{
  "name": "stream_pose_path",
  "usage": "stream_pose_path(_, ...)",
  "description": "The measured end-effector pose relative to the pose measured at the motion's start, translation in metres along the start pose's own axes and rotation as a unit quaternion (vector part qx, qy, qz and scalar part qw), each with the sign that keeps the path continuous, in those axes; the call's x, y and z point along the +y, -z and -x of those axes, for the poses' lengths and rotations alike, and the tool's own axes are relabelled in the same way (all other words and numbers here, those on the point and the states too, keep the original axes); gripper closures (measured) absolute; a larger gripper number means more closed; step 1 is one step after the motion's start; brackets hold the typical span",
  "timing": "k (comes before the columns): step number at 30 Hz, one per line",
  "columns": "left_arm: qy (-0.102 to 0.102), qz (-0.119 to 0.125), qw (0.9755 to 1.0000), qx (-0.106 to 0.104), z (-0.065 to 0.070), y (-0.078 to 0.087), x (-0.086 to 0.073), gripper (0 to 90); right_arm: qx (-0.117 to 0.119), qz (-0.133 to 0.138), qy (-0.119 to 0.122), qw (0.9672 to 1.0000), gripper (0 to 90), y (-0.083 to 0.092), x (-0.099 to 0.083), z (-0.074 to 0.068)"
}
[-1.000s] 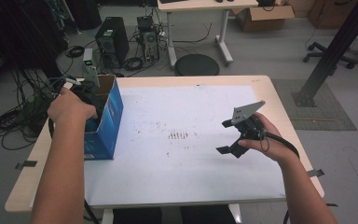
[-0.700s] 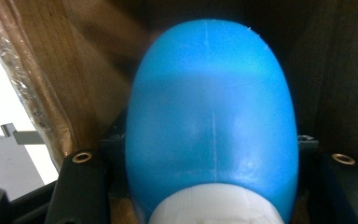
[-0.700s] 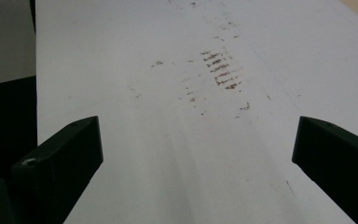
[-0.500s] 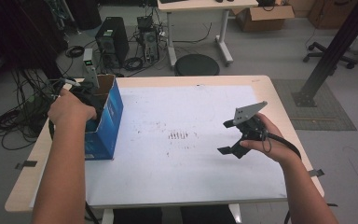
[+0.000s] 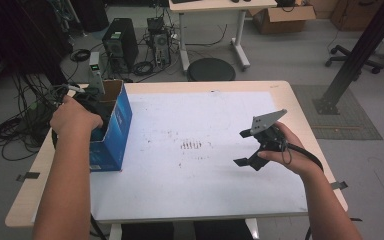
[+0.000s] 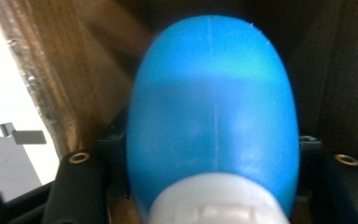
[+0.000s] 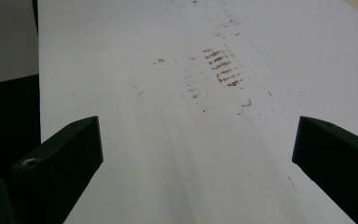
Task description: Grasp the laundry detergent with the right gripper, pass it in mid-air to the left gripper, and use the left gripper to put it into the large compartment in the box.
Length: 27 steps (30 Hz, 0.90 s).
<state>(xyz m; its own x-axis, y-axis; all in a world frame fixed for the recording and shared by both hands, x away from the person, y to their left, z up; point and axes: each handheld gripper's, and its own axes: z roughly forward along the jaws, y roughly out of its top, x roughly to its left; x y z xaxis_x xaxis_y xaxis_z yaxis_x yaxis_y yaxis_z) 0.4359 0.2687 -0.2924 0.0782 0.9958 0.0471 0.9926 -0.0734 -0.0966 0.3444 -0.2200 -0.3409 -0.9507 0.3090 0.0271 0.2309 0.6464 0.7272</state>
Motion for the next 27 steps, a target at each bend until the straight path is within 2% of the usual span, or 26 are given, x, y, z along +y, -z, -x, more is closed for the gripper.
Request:
stream_pose_path(6,-0.009,0.004,0.9999,-0.009,0.0,0.003,-0.001,32.0,0.0,-0.002,0.001,1.0,1.8,-0.003,0.001,0.0)
stream_pose_path(18,-0.006,0.007,0.9998,-0.015,0.0,0.009,-0.004,30.2,0.001,0.0,0.003,1.0,1.8,-0.005,0.002,-0.002)
stream_pose_path(27,-0.011,0.012,0.9999,-0.002,0.004,0.021,-0.008,26.3,0.003,0.001,0.004,1.0,1.9,-0.007,0.002,-0.003)
